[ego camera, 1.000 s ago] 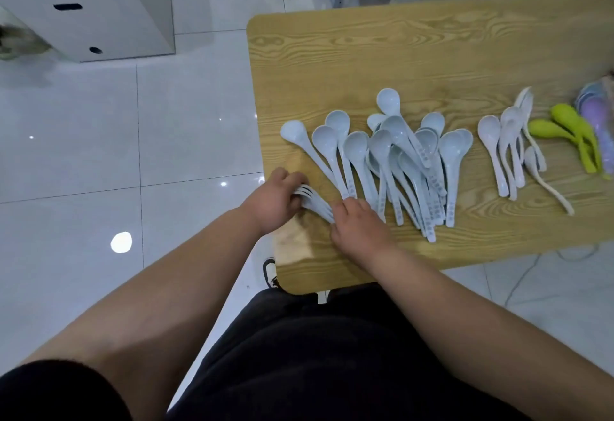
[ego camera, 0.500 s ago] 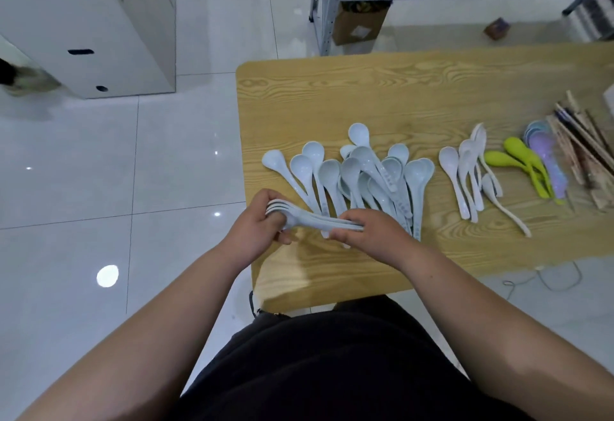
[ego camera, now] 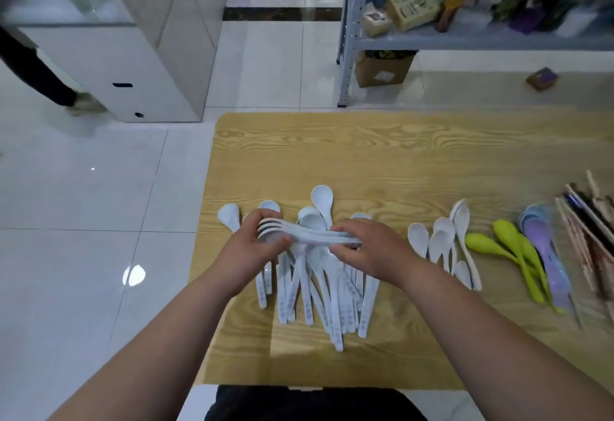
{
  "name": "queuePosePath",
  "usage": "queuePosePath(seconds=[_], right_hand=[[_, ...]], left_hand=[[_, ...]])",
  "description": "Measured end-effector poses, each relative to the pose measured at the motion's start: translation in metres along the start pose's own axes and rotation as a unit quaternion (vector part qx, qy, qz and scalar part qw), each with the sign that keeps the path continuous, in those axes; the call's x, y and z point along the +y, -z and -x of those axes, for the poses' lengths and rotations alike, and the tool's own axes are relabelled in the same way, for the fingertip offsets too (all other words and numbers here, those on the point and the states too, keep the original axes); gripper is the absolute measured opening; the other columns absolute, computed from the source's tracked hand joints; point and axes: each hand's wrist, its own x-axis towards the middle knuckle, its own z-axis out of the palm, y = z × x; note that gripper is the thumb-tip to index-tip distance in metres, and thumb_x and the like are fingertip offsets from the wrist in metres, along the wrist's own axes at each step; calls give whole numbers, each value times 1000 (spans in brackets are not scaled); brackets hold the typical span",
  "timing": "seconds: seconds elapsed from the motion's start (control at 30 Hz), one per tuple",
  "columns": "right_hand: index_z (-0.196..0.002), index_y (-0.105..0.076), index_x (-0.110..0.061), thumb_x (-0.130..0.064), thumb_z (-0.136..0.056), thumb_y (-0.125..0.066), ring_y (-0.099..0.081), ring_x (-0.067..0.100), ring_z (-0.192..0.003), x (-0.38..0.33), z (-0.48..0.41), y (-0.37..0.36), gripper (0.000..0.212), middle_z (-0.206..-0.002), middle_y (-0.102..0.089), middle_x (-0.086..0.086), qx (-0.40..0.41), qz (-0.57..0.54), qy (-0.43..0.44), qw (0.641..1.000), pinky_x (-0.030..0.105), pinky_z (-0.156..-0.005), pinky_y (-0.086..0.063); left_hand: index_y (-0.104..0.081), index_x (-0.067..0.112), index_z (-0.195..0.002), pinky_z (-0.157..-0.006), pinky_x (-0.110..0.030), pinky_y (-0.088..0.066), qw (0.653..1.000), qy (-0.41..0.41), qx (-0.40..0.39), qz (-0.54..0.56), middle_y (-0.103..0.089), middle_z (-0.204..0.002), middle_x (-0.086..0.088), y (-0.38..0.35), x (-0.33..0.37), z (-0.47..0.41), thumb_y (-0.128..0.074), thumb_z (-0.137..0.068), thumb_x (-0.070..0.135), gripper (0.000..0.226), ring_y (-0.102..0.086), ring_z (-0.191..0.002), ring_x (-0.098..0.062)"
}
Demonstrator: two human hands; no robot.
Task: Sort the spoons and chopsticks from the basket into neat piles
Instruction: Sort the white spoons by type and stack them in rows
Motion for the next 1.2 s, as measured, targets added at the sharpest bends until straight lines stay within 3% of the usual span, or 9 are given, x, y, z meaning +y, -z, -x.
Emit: queuePosePath(seconds=[0.1, 0.17, 0.23, 0.37, 0.57, 0.67, 0.8, 0.97, 1.2], right_hand=[[-112, -65, -33, -48, -92, -65, -53, 5, -84, 30, -30, 16, 25, -93, -55, -16, 15, 12, 40, 999, 29, -74, -45], [-118, -66, -28, -48, -91, -67, -54, 9, -87, 45, -54, 23, 33, -95, -51, -16, 36, 17, 51, 998, 30, -76, -46], [-121, -67, -24, -45, -92, -67, -55, 14, -91, 56, -83, 28, 37, -99, -55, -9, 57, 28, 67, 996, 34, -81, -48], [-126, -66, -18, -38, -95, -65, -50, 18, -104, 73, -141, 37, 37, -103, -54, -7, 84, 57, 39, 994, 32, -90, -41], [-121, -68, -9, -34, -93, -67, -48, 31, -131, 106, -201, 28, 38, -129, -65, 7, 123, 97, 42, 987, 41, -112, -31], [-120, -69, -14, -46, -94, -56, -46, 30, -136, 119, -210, 13, 44, -134, -63, 3, 149, 123, 53, 980, 50, -114, -32], [-126, -67, -17, -47, -96, -50, -48, 28, -136, 124, -214, 4, 46, -135, -62, 1, 190, 162, 71, 966, 53, -115, -33], [-143, -55, -17, -50, -96, -46, -43, 27, -141, 122, -216, 1, 58, -146, -54, 5, 195, 196, 53, 960, 51, -118, -30], [-149, -47, -19, -50, -98, -42, -39, 25, -144, 119, -215, 0, 60, -151, -50, 4, 207, 216, 60, 952, 48, -120, -27]], left_hand=[[-60, 36, -109, -73, -32, -60, 993, -45, 23, -103, -71, -96, 10, -7, 9, -29, -67, -89, 14, 30, -71, -79, -13], [-60, 35, -113, -73, -20, -53, 982, -73, 47, -165, -69, -102, 14, -7, 13, -57, -66, -91, 16, 29, -67, -86, -2], [-59, 34, -120, -74, -18, -44, 967, -109, 54, -225, -65, -108, 17, -3, 15, -91, -66, -93, 21, 31, -61, -93, 3], [-53, 25, -134, -78, -24, -38, 938, -179, 37, -294, -62, -114, 10, 5, 22, -163, -63, -96, 21, 40, -55, -98, -8], [-64, 10, -110, -81, -34, -42, 877, -282, 16, -388, -69, -98, -6, 13, 3, -253, -61, -88, 11, 23, -60, -93, -32], [-62, 8, -114, -93, -31, -35, 871, -310, 19, -380, -65, -107, -7, 14, -13, -261, -59, -90, 17, 26, -53, -102, -27], [-59, 9, -123, -119, -48, -23, 882, -317, 33, -347, -62, -117, -5, 13, -29, -264, -53, -91, 31, 39, -50, -113, -20], [-49, 12, -140, -111, -62, -33, 872, -348, 42, -341, -53, -140, -7, 13, -32, -267, -52, -95, 23, 47, -46, -130, -23], [-47, 6, -144, -116, -52, -35, 866, -344, 66, -357, -38, -155, -11, 9, -33, -269, -48, -97, 25, 50, -40, -140, -26]])
